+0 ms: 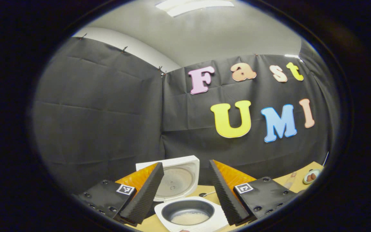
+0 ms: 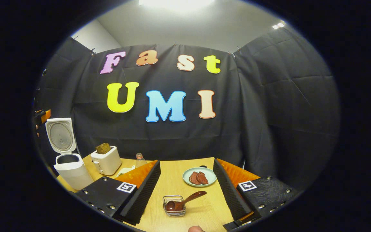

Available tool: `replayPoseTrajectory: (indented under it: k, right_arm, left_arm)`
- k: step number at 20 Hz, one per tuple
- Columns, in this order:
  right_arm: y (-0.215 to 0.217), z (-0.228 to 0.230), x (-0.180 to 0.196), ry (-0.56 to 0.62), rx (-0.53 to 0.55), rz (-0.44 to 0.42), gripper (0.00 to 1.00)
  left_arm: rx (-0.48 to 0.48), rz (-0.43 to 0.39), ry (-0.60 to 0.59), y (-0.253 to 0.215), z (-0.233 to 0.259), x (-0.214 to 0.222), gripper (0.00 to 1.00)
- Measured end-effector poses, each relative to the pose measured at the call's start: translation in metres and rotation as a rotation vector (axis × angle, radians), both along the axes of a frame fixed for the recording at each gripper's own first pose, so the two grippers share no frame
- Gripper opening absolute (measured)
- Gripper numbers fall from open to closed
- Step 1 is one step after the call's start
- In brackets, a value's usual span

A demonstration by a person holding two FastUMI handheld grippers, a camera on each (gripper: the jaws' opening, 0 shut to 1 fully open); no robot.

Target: Close the left gripper, press the button to open the rice cooker; take a wooden spoon from the chopstick holder with the right hand, scoop a spoonful of rice and pour it into the rice cooker, then put the wooden spoon back into the chopstick holder.

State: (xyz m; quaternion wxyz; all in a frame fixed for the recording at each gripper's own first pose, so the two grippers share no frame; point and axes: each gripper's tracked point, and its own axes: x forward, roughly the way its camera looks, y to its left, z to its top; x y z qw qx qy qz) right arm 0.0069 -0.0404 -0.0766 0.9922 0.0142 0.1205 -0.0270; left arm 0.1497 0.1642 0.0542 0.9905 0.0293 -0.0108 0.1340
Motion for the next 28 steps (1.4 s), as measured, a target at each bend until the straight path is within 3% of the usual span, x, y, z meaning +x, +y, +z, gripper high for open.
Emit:
replayPoseTrajectory:
  k: [10,14,17,19,22,28]
  right_arm:
    - [0.041,0.008,-0.018,0.006,-0.077,-0.011,0.99]
    - [0.04,0.005,-0.019,0.016,-0.097,-0.029,0.97]
    - [0.04,0.009,-0.018,0.014,-0.098,-0.042,0.97]
    - [0.038,0.009,-0.021,0.013,-0.104,-0.045,0.97]
    - [0.036,0.007,-0.023,0.025,-0.124,-0.041,0.97]
    - [0.035,0.01,-0.021,0.011,-0.133,-0.003,0.97]
  left_arm:
    - [-0.063,0.064,0.049,0.072,-0.01,0.111,0.97]
    - [-0.028,0.106,0.095,0.101,-0.023,0.154,0.97]
    - [-0.065,0.106,0.141,0.113,-0.044,0.181,0.97]
    - [-0.064,0.141,0.185,0.124,-0.061,0.192,0.99]
    - [-0.108,0.138,0.236,0.127,-0.077,0.202,0.96]
    - [-0.14,0.139,0.264,0.121,-0.081,0.199,0.98]
